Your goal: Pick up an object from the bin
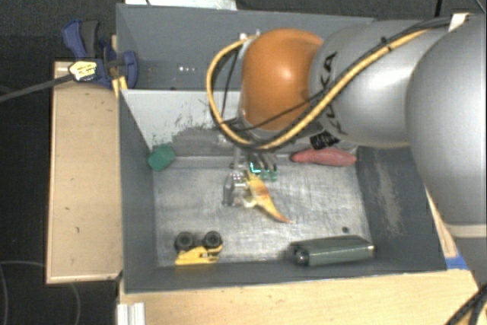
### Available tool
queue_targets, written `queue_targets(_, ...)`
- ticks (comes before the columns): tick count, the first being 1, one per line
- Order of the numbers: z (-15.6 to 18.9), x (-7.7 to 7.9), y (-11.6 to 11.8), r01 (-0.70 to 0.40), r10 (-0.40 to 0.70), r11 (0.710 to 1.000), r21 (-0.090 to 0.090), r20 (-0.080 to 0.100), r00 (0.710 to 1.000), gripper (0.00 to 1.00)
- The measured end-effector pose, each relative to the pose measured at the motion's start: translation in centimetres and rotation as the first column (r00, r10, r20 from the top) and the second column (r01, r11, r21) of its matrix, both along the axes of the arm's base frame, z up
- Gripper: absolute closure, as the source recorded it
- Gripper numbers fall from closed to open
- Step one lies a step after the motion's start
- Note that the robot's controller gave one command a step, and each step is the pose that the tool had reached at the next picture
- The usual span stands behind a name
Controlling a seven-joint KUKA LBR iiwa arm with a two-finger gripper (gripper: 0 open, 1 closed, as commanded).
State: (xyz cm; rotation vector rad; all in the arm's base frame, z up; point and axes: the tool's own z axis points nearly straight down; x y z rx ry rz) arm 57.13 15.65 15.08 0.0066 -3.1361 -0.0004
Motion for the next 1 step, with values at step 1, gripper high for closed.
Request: queue_targets(1,0.45,0.21,-0.06,0.004,-0.004,1.000,0.001,0.008,1.000,0.00)
